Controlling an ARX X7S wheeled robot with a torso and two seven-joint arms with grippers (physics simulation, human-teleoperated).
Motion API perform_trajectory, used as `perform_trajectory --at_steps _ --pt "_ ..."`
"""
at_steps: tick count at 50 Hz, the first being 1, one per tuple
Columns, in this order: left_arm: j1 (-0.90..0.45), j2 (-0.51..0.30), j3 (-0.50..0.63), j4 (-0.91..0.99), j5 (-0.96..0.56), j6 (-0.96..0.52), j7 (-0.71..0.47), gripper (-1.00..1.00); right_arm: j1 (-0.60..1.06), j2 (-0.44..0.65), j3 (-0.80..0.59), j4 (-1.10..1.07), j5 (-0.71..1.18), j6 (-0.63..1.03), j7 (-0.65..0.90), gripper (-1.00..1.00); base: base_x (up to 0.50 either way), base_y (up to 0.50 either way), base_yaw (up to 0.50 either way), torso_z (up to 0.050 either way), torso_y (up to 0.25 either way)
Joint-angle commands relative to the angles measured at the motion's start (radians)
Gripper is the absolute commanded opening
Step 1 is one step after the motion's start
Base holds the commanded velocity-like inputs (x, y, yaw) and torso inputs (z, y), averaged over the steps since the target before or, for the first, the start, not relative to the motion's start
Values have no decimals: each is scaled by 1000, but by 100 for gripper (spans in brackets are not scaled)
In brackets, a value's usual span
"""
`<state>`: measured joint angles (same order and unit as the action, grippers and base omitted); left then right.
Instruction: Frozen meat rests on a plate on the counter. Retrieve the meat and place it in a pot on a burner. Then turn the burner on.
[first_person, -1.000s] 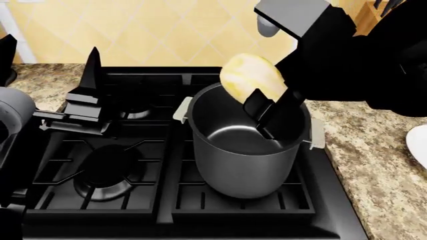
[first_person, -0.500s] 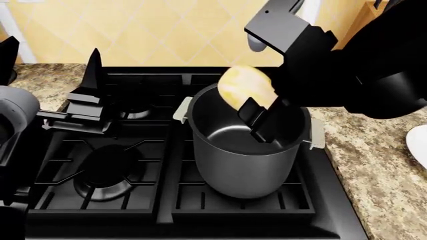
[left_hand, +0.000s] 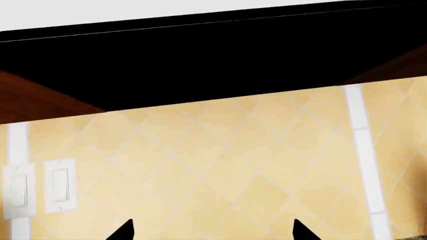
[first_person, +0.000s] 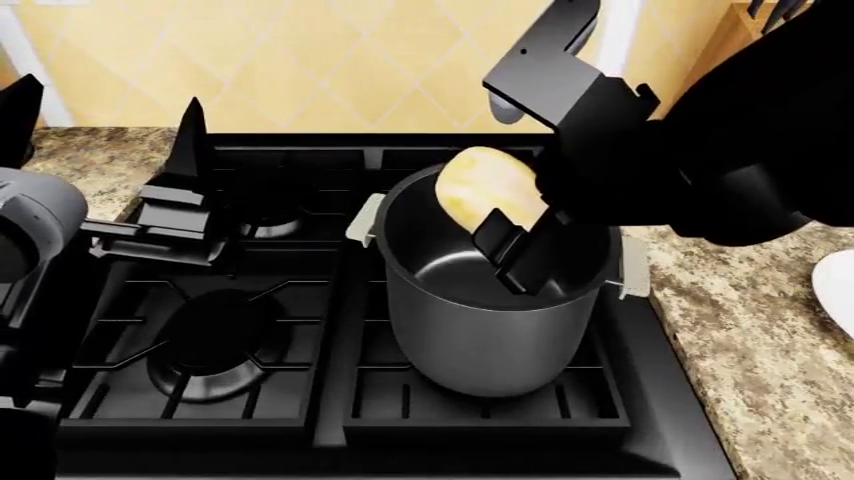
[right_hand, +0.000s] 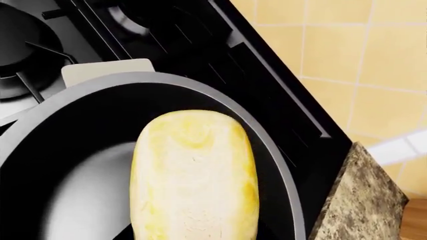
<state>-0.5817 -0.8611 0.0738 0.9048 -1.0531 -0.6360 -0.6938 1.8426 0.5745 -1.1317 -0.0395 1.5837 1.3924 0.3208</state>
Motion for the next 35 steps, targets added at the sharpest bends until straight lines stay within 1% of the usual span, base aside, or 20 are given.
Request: perform_trajectory --at_steps 1,5,6,24,35 --pt "6 -1 1 0 4 6 1 100 7 3 -1 -1 -13 -13 -10 -100 0 0 0 0 0" --pt "7 -3 -2 1 1 7 -3 100 7 7 -4 -9 -18 -17 -6 -100 0 0 0 0 0" --pt "7 -4 -2 2 0 6 -5 100 8 7 -4 -9 -19 -18 -6 100 0 0 0 0 0" --pt "25 -5 -2 5 5 20 -1 100 32 33 12 -26 23 -22 24 100 0 0 0 0 0" --pt "39 -18 -20 24 -3 29 -17 100 50 115 67 -97 137 -44 116 100 0 0 0 0 0"
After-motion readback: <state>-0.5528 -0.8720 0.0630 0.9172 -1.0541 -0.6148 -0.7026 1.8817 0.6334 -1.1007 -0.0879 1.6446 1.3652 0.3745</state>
